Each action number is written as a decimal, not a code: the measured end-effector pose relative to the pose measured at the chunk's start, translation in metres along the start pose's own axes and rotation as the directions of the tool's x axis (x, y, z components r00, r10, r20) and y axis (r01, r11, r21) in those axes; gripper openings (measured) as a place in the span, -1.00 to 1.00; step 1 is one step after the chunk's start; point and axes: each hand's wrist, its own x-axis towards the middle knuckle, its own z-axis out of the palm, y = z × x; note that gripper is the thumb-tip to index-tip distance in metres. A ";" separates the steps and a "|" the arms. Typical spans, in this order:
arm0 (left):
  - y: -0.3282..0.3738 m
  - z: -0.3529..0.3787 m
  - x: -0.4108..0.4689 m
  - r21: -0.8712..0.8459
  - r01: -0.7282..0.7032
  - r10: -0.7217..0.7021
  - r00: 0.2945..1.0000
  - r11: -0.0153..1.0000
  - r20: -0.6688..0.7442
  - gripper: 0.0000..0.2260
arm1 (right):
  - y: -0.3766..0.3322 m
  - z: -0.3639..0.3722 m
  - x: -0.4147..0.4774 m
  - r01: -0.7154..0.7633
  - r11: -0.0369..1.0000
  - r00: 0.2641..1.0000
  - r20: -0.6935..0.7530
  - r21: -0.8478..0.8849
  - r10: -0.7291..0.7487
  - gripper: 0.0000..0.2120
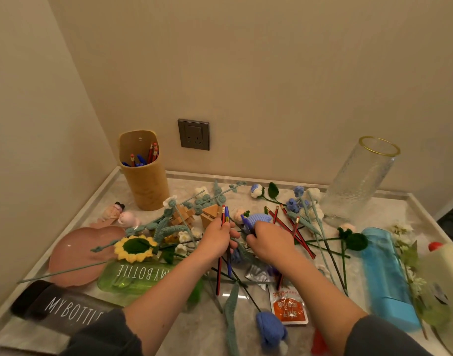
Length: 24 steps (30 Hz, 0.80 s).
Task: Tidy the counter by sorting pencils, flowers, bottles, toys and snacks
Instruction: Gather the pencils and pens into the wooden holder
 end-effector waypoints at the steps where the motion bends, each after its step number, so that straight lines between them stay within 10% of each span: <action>1: 0.003 -0.001 -0.001 -0.019 -0.004 0.004 1.000 1.000 0.005 -0.78 | -0.002 -0.006 0.001 -0.001 1.000 0.999 -0.033 0.030 0.002 -0.82; 9: 0.038 -0.005 -0.012 -0.278 0.122 -0.090 0.988 0.953 0.123 -0.77 | -0.028 -0.057 -0.002 0.251 0.944 0.870 -0.478 0.214 -0.123 -0.90; 17: 0.064 -0.037 -0.014 -0.476 0.086 -0.066 0.996 0.875 0.059 -0.80 | -0.037 -0.042 -0.021 0.541 0.831 0.819 -0.307 0.130 -0.486 -0.79; 24: 0.066 -0.062 -0.022 -0.527 0.020 0.004 0.999 0.849 0.044 -0.77 | -0.049 -0.044 -0.007 0.480 0.850 0.877 -0.148 0.218 -0.458 -0.68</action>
